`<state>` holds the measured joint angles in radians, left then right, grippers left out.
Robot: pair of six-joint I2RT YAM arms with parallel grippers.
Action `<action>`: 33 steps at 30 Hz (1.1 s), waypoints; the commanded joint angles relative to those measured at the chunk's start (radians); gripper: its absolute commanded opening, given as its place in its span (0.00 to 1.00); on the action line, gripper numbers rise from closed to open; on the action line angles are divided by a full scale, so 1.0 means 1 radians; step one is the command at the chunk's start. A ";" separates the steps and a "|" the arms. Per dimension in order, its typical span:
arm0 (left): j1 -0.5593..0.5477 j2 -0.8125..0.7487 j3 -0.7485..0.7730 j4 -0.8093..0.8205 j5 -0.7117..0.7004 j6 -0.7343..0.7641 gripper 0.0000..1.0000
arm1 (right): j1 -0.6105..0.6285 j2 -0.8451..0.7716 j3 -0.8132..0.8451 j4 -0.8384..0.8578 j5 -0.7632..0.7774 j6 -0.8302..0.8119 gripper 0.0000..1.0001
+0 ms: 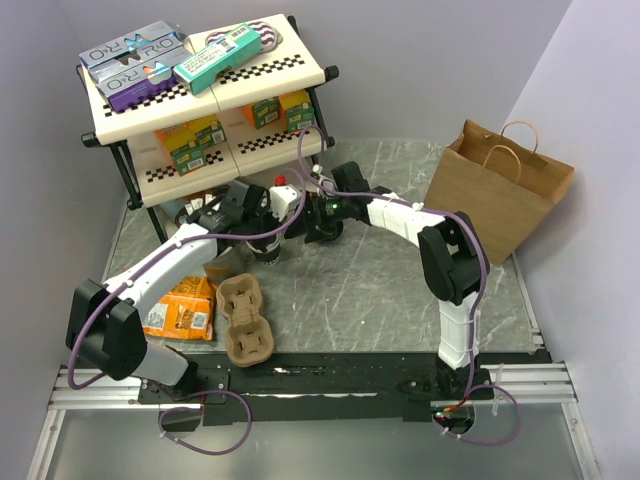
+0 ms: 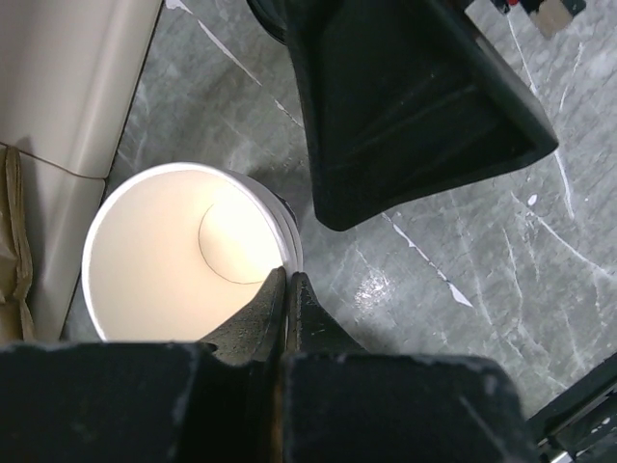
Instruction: Pack the takeout coffee
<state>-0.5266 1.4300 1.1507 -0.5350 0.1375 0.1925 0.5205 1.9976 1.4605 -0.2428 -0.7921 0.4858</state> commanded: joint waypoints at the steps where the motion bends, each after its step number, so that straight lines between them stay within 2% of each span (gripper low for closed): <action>1: 0.007 -0.003 0.052 0.029 0.013 -0.042 0.01 | 0.007 0.009 0.054 0.019 -0.019 0.002 0.99; 14: 0.010 0.010 0.072 0.027 0.045 -0.044 0.01 | 0.007 0.061 0.089 0.071 -0.053 0.051 0.99; 25: 0.013 0.015 0.095 0.023 0.056 -0.050 0.01 | 0.024 0.113 0.139 0.048 -0.006 0.062 0.99; 33: 0.017 0.009 0.110 0.050 0.045 -0.061 0.01 | 0.039 0.128 0.169 -0.024 0.089 0.028 0.99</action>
<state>-0.5034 1.4528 1.1973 -0.5495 0.1486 0.1596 0.5369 2.1040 1.5784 -0.2337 -0.7902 0.5369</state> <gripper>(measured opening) 0.024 0.989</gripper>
